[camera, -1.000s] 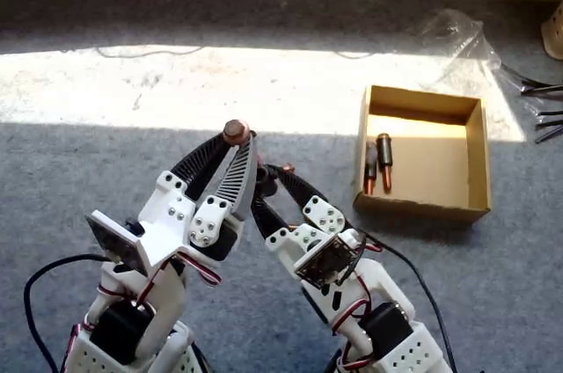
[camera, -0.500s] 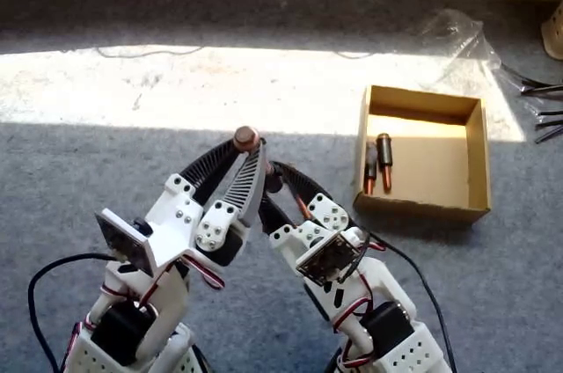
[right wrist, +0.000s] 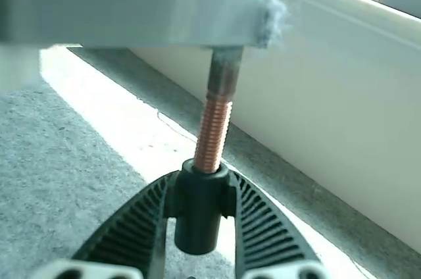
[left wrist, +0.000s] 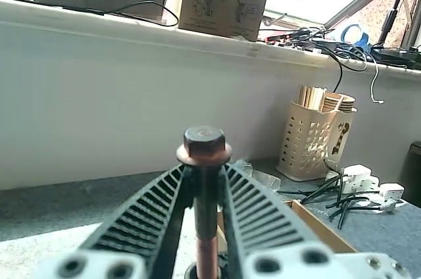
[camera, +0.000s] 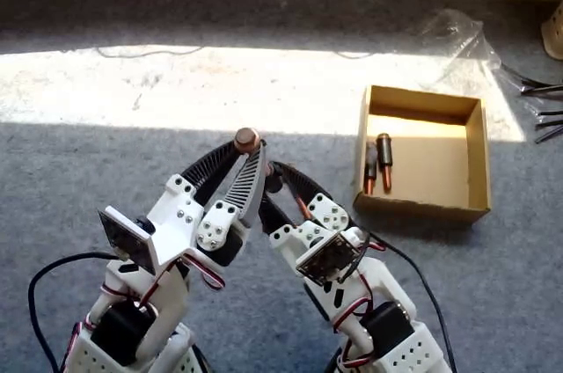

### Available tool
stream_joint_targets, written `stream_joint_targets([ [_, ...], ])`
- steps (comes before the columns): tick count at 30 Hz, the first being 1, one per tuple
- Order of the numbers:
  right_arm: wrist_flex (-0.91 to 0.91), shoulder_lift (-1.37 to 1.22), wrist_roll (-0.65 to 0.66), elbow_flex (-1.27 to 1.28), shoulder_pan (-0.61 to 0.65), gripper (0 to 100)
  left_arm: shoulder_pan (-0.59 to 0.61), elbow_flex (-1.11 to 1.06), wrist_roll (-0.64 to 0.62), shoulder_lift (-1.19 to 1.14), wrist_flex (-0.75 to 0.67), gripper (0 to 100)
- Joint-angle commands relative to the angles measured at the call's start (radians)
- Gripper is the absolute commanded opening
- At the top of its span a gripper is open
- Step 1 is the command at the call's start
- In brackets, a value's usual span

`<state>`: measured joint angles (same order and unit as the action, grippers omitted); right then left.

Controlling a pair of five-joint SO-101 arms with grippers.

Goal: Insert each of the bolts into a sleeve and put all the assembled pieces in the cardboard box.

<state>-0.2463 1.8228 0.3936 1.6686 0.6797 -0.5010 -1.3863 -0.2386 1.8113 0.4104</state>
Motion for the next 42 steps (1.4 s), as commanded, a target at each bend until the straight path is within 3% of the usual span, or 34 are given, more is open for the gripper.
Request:
stream_joint_targets([
  [1,-0.001,0.013,0.009,0.147,-0.012,0.5,0.03,0.012,-0.009,0.013,0.002,1],
  [19,0.001,0.013,0.009,0.147,-0.008,0.5,0.042,-0.067,-0.06,0.013,-0.006,1],
  [25,0.001,0.013,0.008,0.147,-0.007,0.5,-0.025,-0.064,-0.057,0.013,-0.002,1],
  [42,0.001,0.013,0.008,0.145,-0.013,0.5,-0.03,-0.07,-0.06,0.015,0.002,1],
])
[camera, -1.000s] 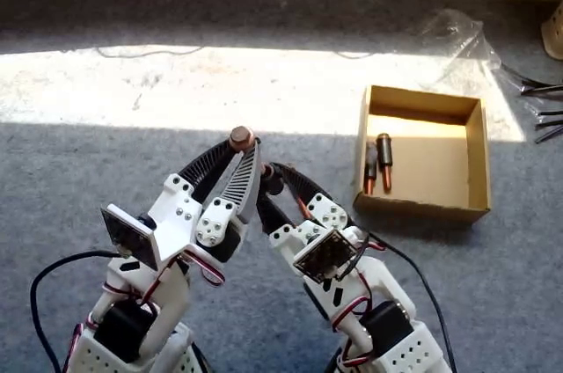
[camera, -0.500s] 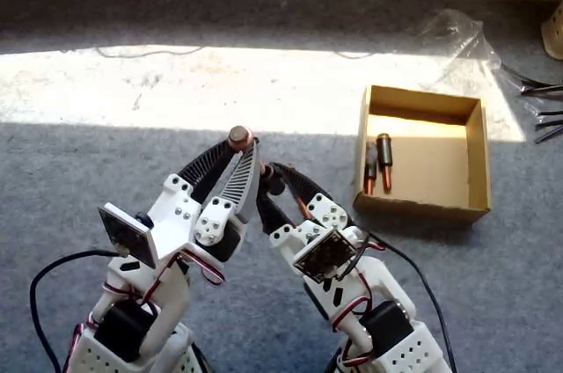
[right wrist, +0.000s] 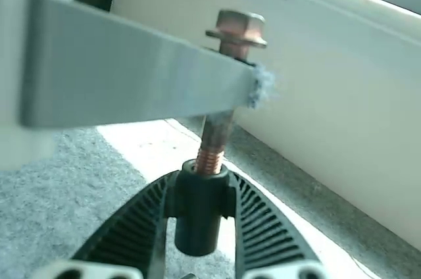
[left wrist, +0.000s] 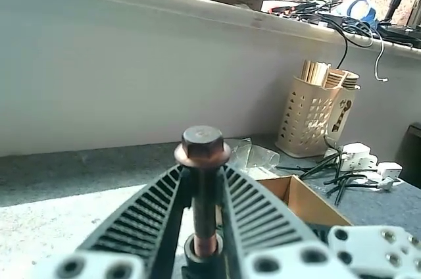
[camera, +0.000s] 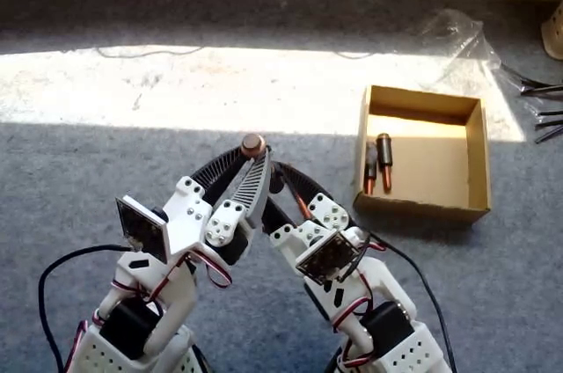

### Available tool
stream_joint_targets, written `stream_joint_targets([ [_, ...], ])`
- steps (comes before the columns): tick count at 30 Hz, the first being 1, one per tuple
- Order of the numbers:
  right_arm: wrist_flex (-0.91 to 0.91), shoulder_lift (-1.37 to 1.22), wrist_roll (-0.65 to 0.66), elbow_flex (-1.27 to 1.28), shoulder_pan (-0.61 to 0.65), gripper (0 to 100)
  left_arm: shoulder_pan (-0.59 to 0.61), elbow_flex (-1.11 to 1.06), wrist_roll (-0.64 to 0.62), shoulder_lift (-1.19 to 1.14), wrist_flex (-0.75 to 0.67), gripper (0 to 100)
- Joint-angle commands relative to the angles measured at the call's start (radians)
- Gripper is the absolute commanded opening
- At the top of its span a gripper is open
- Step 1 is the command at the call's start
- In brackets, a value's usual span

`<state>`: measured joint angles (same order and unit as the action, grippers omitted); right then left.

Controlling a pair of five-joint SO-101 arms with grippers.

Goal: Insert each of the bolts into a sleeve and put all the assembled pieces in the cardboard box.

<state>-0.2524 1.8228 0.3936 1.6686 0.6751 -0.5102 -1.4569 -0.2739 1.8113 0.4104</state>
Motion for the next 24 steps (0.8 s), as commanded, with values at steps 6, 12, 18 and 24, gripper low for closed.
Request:
stream_joint_targets([
  [6,0.007,0.013,0.008,0.145,-0.008,0.5,-0.016,-0.021,-0.023,0.015,-0.003,1],
  [12,0.007,0.013,0.008,0.145,-0.008,0.5,-0.016,-0.028,-0.023,0.015,-0.006,1],
  [18,0.008,0.015,0.006,0.14,-0.008,0.5,-0.019,-0.03,-0.025,0.015,-0.005,1],
  [24,0.007,0.015,-0.141,0.084,-0.051,0.5,-0.018,-0.027,-0.025,0.016,-0.005,1],
])
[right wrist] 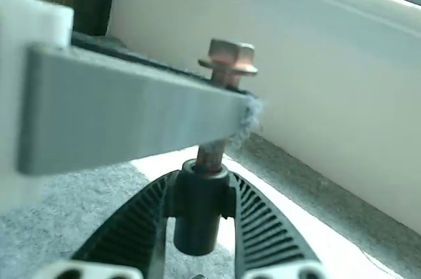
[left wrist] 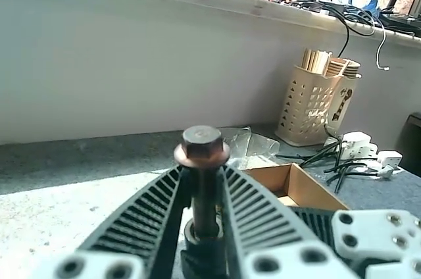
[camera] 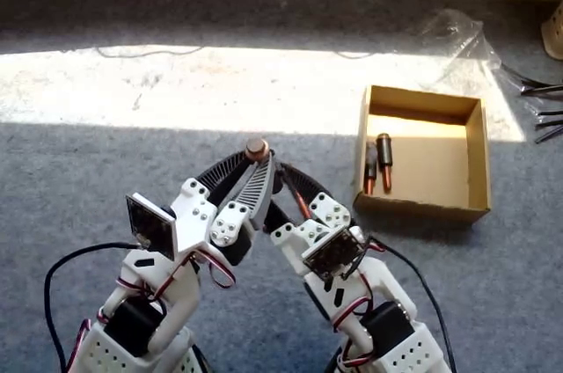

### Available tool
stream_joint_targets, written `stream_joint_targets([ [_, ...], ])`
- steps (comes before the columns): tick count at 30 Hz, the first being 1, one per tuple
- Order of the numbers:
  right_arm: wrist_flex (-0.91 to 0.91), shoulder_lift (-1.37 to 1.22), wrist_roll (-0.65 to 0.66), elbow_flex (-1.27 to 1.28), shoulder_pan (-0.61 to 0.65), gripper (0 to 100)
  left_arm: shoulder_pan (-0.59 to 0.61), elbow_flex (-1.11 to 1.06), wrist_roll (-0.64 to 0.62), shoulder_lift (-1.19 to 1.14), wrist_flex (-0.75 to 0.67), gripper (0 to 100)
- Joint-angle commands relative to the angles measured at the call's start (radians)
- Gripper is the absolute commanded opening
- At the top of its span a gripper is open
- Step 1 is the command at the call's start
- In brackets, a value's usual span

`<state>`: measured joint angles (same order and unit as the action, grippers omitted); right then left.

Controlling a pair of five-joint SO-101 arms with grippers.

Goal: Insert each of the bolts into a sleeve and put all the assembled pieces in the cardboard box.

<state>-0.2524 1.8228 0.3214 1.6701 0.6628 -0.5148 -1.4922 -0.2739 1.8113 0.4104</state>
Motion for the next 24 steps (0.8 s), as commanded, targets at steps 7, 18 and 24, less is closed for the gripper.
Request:
stream_joint_targets([
  [7,0.007,0.015,-0.077,0.081,-0.05,0.5,-0.012,0.007,-0.025,0.016,-0.006,1],
  [18,0.002,0.015,-0.074,0.051,-0.048,0.5,-0.01,0.005,-0.021,0.012,-0.006,1],
  [24,0.001,0.015,-0.074,0.038,-0.05,0.5,-0.01,0.005,-0.02,0.01,-0.006,1],
])
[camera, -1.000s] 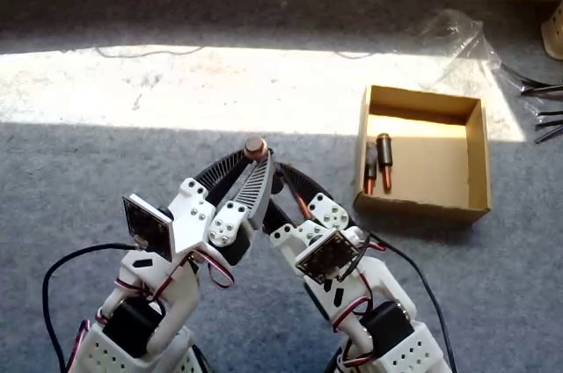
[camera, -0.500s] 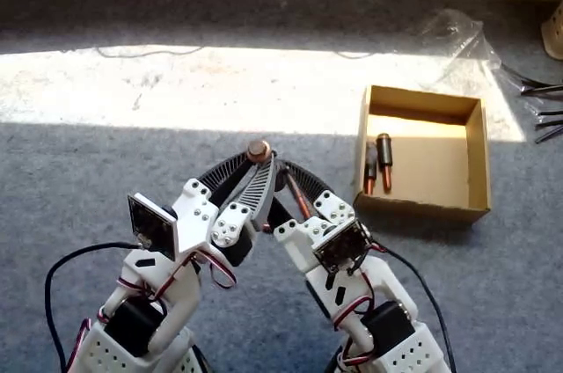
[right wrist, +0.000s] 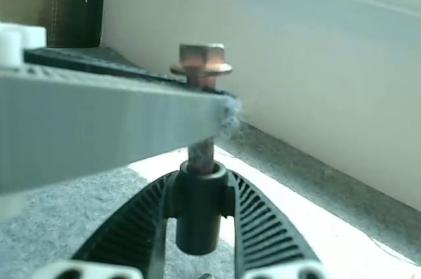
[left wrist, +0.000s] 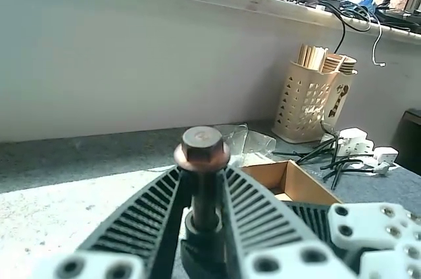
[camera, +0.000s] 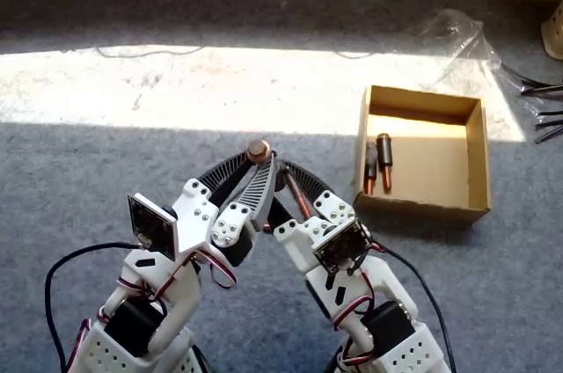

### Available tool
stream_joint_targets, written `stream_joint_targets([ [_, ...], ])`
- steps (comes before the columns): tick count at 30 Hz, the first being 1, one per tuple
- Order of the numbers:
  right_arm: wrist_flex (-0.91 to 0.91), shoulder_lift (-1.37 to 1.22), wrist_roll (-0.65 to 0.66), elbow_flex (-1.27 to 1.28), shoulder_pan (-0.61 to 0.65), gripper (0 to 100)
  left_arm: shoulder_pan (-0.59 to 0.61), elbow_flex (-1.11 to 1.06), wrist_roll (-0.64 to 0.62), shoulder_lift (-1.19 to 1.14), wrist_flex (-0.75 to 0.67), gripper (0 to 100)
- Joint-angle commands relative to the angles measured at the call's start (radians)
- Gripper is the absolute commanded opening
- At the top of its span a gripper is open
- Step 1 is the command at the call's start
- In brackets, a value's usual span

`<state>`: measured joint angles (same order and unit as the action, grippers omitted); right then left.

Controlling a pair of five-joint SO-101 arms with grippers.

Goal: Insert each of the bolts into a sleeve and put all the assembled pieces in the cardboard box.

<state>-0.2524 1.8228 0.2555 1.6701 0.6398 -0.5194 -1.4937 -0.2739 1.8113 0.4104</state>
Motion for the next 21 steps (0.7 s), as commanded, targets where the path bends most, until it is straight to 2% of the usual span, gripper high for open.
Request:
stream_joint_targets([
  [1,0.001,0.015,-0.008,0.038,-0.027,0.5,-0.005,0.007,-0.02,0.01,-0.006,1],
  [8,0.001,0.015,-0.008,0.038,-0.024,0.5,0.045,0.008,-0.02,0.008,-0.008,1],
  [17,0.001,0.015,-0.008,0.039,-0.024,0.5,0.042,0.007,-0.02,0.004,-0.029,1],
  [21,0.001,0.015,-0.008,0.039,-0.024,0.5,0.042,0.031,-0.02,-0.101,-0.046,1],
])
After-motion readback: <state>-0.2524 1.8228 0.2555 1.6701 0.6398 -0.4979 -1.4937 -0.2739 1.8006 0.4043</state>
